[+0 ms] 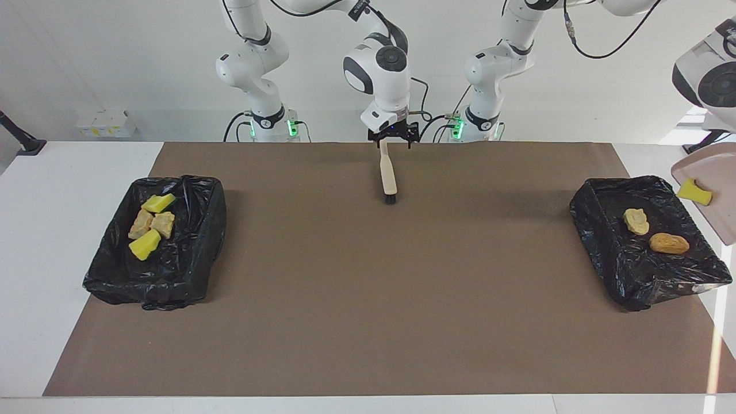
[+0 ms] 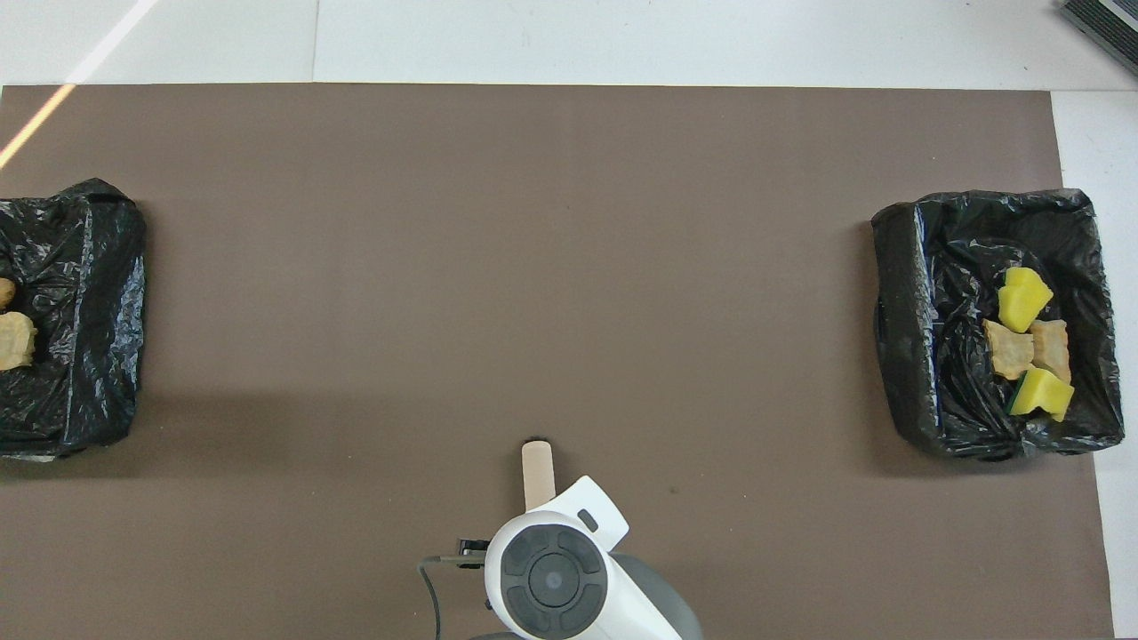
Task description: Sweep and dump trash in bin
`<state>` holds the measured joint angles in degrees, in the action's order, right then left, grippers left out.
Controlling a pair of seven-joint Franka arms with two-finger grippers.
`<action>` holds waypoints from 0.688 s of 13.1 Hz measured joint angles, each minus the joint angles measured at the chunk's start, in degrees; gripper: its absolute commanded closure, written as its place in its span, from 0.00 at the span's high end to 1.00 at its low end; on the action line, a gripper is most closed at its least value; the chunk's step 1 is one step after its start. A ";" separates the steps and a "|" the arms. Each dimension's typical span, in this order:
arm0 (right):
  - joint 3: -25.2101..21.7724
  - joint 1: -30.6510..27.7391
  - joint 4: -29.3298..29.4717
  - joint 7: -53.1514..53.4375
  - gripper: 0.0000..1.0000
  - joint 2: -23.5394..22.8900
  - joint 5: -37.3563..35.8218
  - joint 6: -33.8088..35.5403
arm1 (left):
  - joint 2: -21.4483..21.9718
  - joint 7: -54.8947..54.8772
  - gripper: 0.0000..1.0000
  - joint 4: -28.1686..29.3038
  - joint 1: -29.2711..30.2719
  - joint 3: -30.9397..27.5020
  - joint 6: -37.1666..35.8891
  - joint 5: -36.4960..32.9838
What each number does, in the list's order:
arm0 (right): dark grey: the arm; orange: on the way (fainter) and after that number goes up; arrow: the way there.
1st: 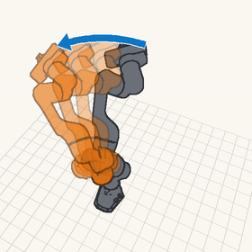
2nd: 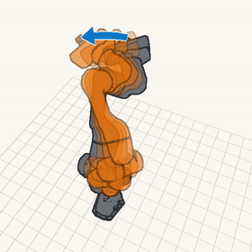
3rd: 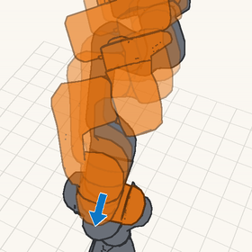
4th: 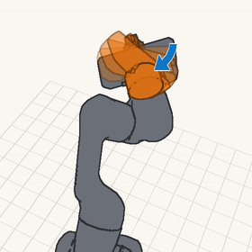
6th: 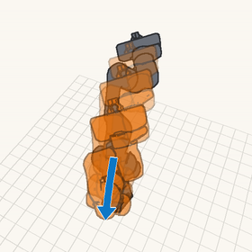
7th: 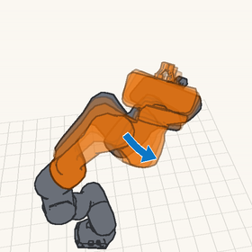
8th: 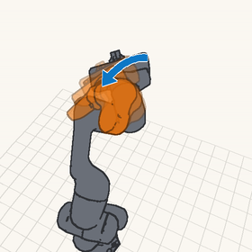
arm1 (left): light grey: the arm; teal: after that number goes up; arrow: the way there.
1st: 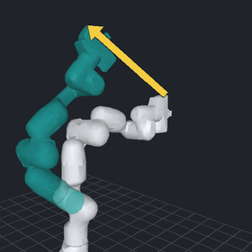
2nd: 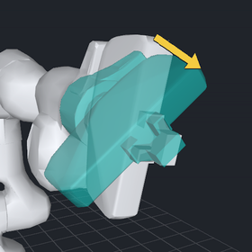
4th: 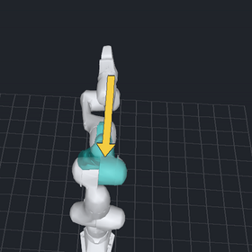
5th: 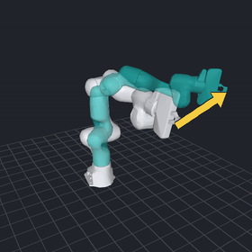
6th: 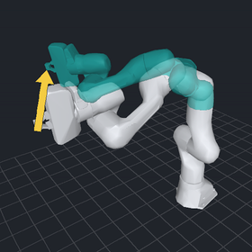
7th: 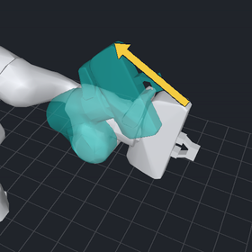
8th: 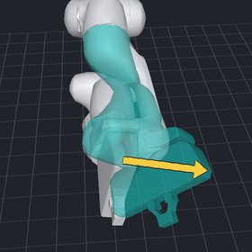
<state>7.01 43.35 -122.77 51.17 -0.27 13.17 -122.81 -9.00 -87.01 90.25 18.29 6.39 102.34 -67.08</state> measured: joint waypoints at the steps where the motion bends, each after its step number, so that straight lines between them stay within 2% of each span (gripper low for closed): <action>1: -0.06 -1.71 0.46 -0.01 1.00 1.64 0.00 0.08 | 0.23 1.86 0.00 0.78 -1.60 0.02 -1.52 -0.50; 5: -0.45 -9.84 2.00 -1.11 1.00 10.10 -1.39 5.72 | 2.82 5.52 0.00 5.00 -2.59 -0.62 0.07 -3.08; 7: -0.68 -16.85 5.81 -6.88 1.00 12.70 -2.39 12.73 | 3.18 5.51 0.00 5.43 -2.03 -0.96 1.18 -2.99; 9: -0.90 -24.69 10.66 -14.74 1.00 13.23 -3.76 19.03 | 3.19 5.51 0.00 5.64 -3.03 -0.35 0.90 0.58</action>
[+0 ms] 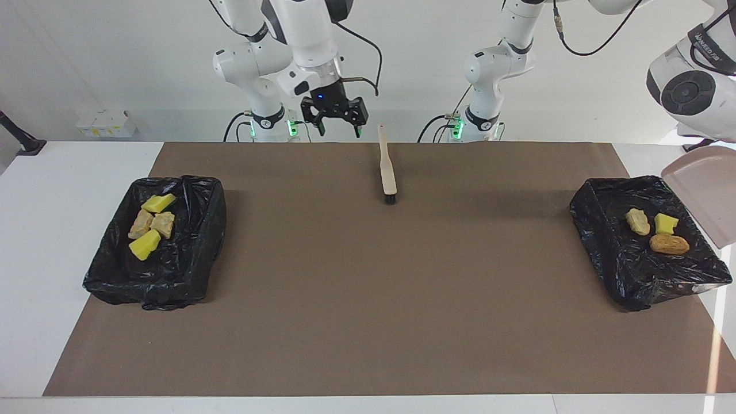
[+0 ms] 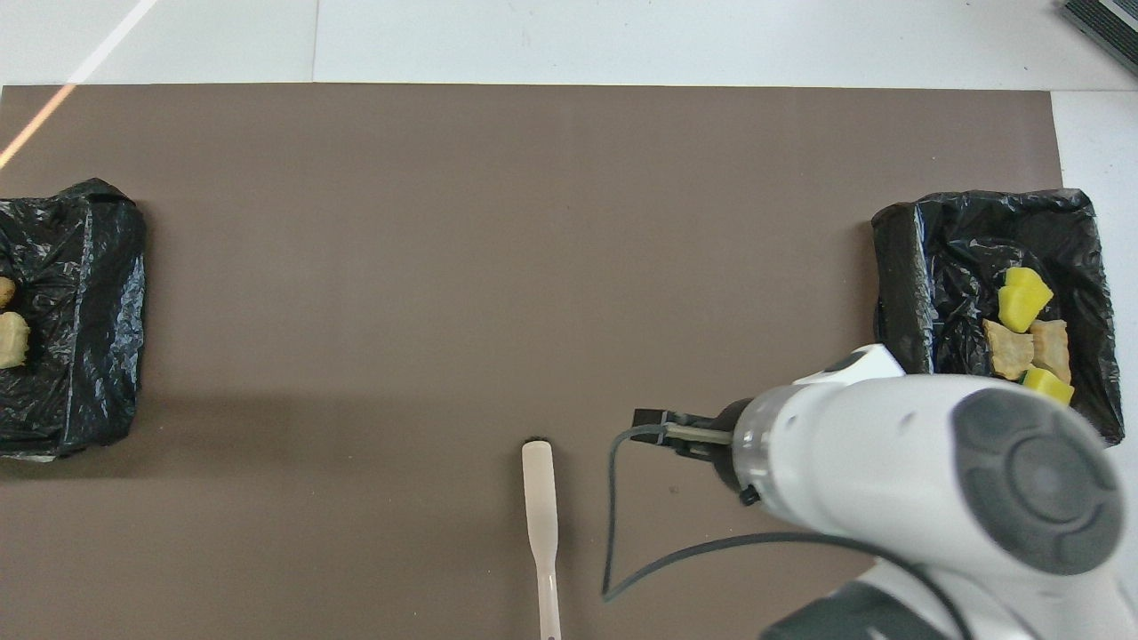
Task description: Sweep and dump trash in bin
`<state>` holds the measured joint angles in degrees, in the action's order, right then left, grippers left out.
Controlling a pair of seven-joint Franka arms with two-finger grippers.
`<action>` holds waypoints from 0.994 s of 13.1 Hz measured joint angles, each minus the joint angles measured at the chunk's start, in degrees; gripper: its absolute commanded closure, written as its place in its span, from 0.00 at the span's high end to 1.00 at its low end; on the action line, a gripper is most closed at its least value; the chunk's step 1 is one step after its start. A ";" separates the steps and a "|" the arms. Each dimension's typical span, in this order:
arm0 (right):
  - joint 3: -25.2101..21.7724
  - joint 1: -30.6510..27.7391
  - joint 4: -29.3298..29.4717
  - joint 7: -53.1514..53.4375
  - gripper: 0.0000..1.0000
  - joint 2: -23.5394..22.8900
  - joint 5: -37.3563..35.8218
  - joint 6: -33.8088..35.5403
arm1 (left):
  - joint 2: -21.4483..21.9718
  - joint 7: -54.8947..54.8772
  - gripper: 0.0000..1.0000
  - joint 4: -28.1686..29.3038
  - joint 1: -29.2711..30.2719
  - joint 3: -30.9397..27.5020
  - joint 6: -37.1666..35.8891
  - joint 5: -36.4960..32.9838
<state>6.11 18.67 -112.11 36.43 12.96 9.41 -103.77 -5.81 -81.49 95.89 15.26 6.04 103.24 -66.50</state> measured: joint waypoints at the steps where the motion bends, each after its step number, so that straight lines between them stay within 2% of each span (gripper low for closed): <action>1: -0.09 -3.69 1.91 -3.81 1.00 -0.11 -0.92 2.01 | 0.02 0.00 0.00 0.14 -1.19 0.27 -0.57 3.81; 4: -0.15 -9.70 7.40 -10.58 1.00 -2.43 -4.73 6.15 | 0.08 0.64 0.00 0.49 -4.79 0.65 -3.09 15.91; 8: -0.11 -15.05 21.64 -18.39 1.00 -11.50 -7.19 15.11 | 1.18 2.98 0.00 3.57 -5.34 0.42 -3.74 32.65; 10: -0.11 -16.09 25.98 -21.85 1.00 -14.86 -11.13 16.66 | 1.66 6.86 0.00 6.83 -5.76 0.58 -1.99 36.84; 13: -0.36 -16.61 26.67 -23.95 1.00 -15.14 -12.22 18.00 | 1.62 16.37 0.00 11.93 -7.51 0.76 3.10 39.77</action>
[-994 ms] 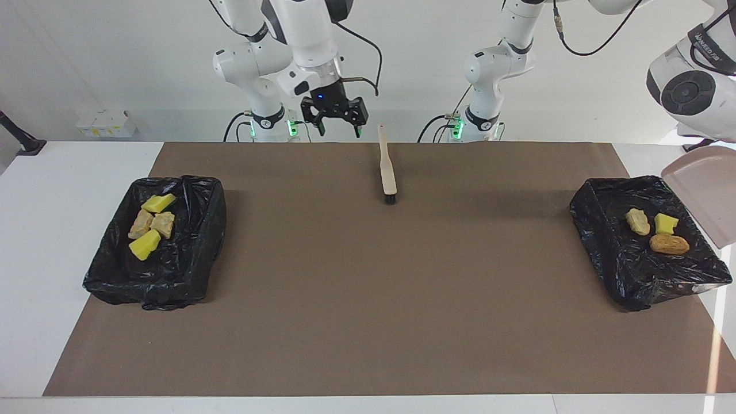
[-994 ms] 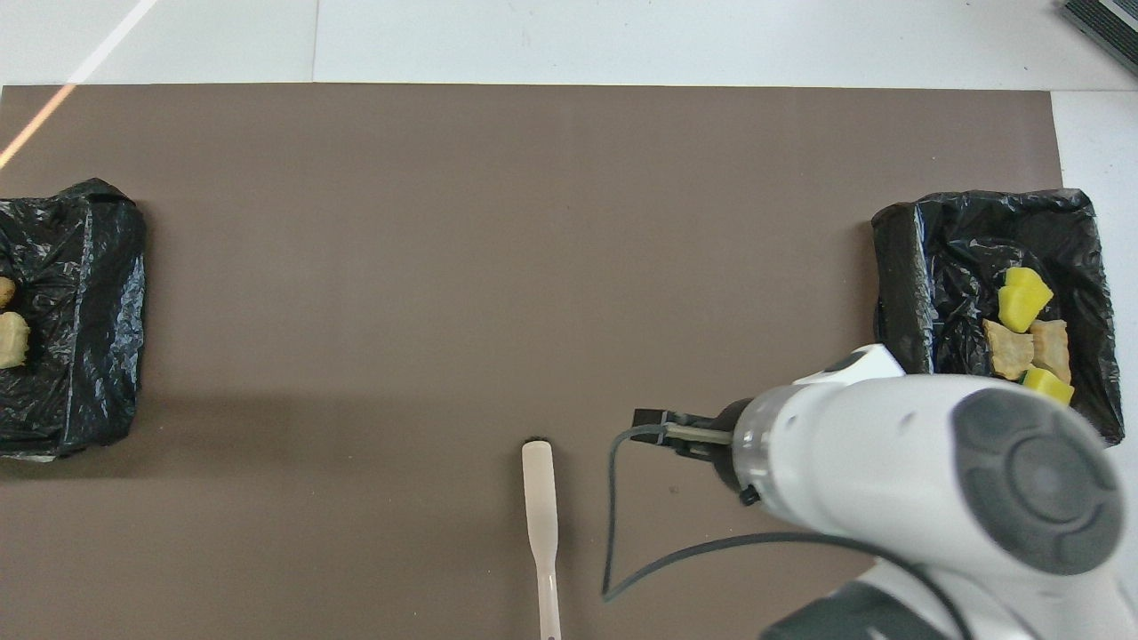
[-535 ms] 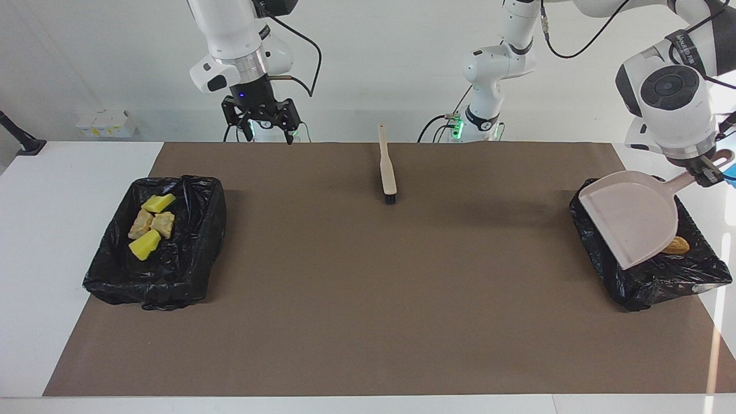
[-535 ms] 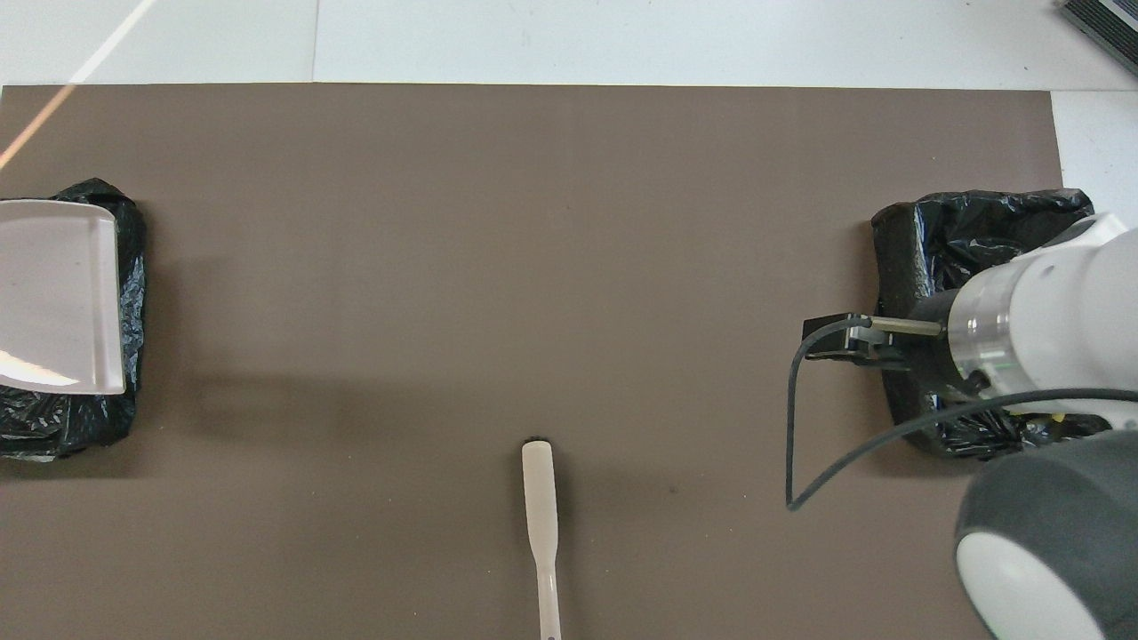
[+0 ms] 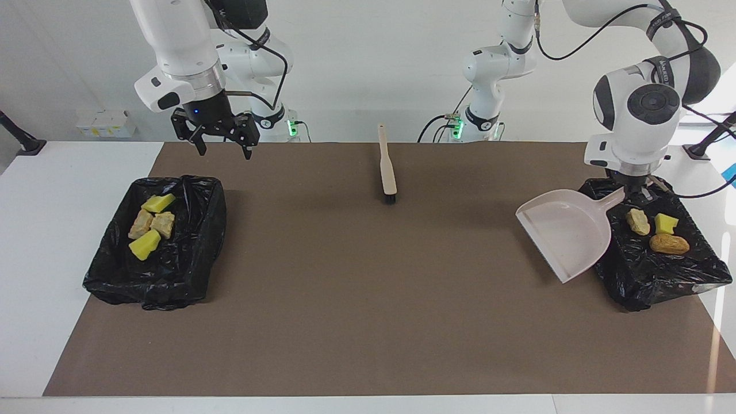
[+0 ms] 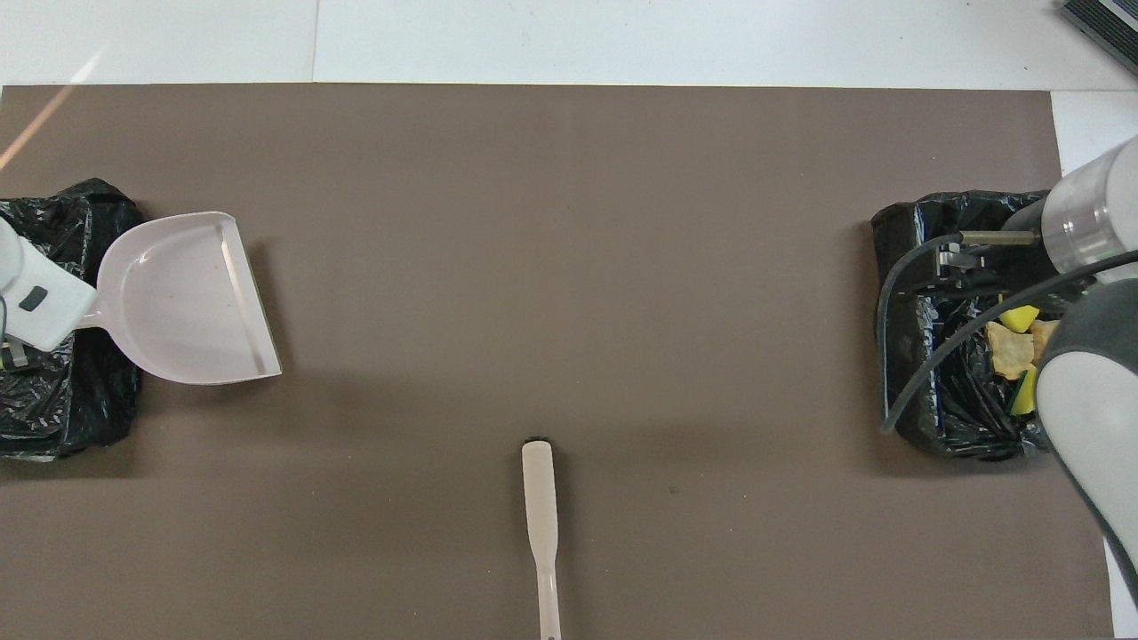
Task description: Sweep and dump trash in bin
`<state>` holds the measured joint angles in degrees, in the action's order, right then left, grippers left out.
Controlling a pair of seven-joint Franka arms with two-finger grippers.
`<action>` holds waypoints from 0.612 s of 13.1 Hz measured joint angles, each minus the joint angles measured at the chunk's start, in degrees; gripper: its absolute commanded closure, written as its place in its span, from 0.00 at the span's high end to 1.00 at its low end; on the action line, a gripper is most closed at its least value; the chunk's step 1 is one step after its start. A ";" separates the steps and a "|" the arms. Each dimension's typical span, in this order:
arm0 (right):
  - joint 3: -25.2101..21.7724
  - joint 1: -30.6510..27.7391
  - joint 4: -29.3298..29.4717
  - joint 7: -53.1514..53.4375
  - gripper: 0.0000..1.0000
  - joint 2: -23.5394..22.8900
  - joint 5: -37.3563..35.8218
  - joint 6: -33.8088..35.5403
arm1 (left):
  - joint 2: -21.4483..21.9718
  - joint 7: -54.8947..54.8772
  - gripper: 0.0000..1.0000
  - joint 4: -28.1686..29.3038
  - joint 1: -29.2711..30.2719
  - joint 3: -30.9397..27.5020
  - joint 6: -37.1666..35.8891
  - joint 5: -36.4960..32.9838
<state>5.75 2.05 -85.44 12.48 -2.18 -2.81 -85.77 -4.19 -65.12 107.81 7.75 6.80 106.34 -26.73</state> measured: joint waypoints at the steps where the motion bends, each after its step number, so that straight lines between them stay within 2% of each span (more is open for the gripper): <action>1: -0.11 -0.40 -0.42 -0.93 1.00 0.43 0.00 0.78 | -0.20 4.37 0.00 1.19 -0.64 0.07 1.61 0.85; 8: -0.39 -3.38 -2.12 -1.83 1.00 1.60 2.57 -0.52 | -3.33 45.68 0.00 2.69 -10.90 0.28 8.32 8.95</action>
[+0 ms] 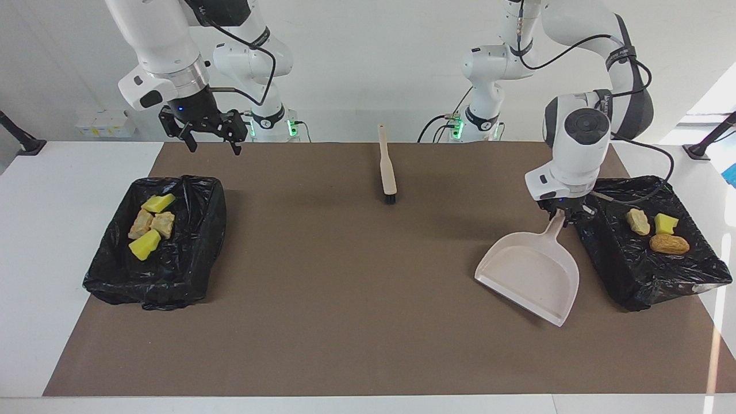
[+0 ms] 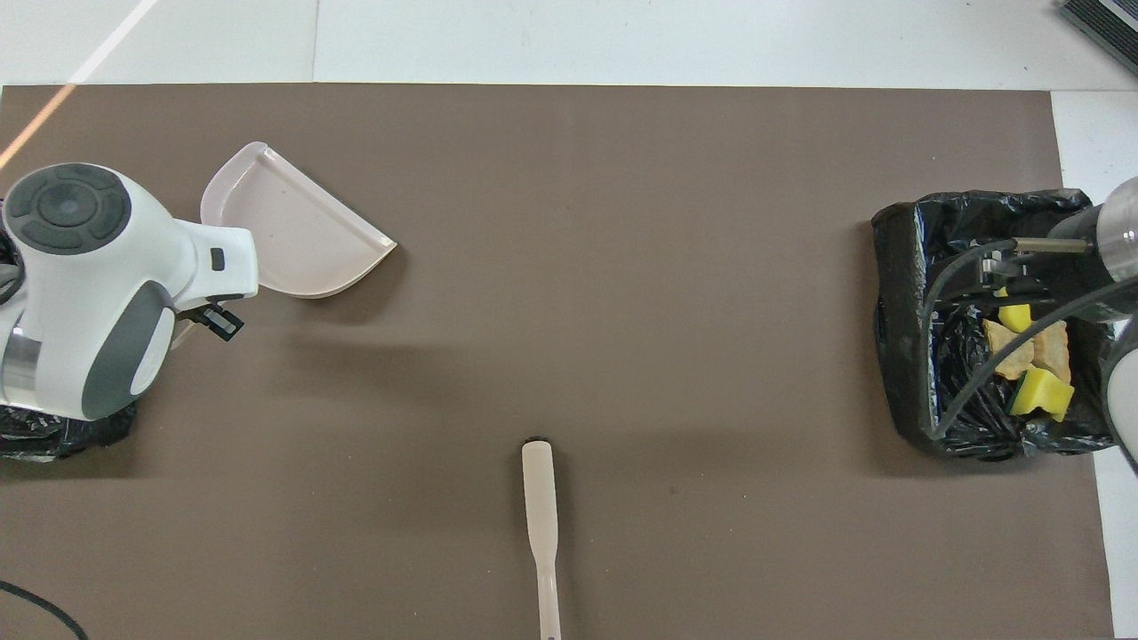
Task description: Sweep and dump trash in bin
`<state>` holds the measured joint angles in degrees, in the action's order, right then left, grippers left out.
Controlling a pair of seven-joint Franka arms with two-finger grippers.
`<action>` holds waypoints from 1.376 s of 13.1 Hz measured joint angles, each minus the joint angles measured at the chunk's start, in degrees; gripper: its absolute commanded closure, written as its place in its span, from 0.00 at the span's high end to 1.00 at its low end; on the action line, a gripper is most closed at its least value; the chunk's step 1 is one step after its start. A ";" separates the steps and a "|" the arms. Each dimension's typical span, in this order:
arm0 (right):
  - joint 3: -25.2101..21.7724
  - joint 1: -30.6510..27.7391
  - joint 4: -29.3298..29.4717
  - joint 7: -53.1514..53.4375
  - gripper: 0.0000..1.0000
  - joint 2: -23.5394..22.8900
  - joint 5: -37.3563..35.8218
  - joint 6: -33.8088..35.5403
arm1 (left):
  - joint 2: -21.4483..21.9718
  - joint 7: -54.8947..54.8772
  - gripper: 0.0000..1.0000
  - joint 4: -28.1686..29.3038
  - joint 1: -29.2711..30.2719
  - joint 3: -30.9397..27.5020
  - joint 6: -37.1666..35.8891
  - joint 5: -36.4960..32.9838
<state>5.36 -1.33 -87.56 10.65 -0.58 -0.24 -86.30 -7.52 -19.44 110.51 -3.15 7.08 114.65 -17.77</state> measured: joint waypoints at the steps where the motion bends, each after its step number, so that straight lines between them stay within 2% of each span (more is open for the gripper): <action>1: -0.01 -0.19 0.00 -0.10 1.00 0.00 0.15 -0.01 | -0.41 4.27 0.00 -0.09 -1.48 0.02 0.80 1.82; 3: 0.03 -0.19 -0.04 -2.24 1.00 0.00 0.34 -0.03 | -0.68 9.91 0.00 -0.70 -3.50 -0.02 1.62 6.66; 7: 0.03 -0.19 -0.25 -4.24 1.00 0.00 0.42 -0.03 | -1.37 21.91 0.00 -3.52 -10.98 0.05 1.87 10.92; 11: 0.03 -0.19 -0.31 -4.25 1.00 0.01 0.45 -0.03 | -6.11 36.85 0.00 -5.84 -20.65 0.14 5.72 11.87; 17: 0.02 -0.20 -0.83 -4.25 1.00 0.14 0.45 0.00 | -11.26 51.68 0.00 -6.74 -27.92 0.13 13.67 14.31; 18: 0.02 -0.20 -0.86 -4.25 1.00 0.16 0.45 0.01 | -12.26 54.49 0.50 -6.74 -29.00 0.12 15.02 14.31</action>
<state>5.38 -1.52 -88.41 6.40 -0.43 0.21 -86.28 -19.78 35.05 103.76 -32.15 7.20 129.67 -3.46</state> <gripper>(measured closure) 0.000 0.674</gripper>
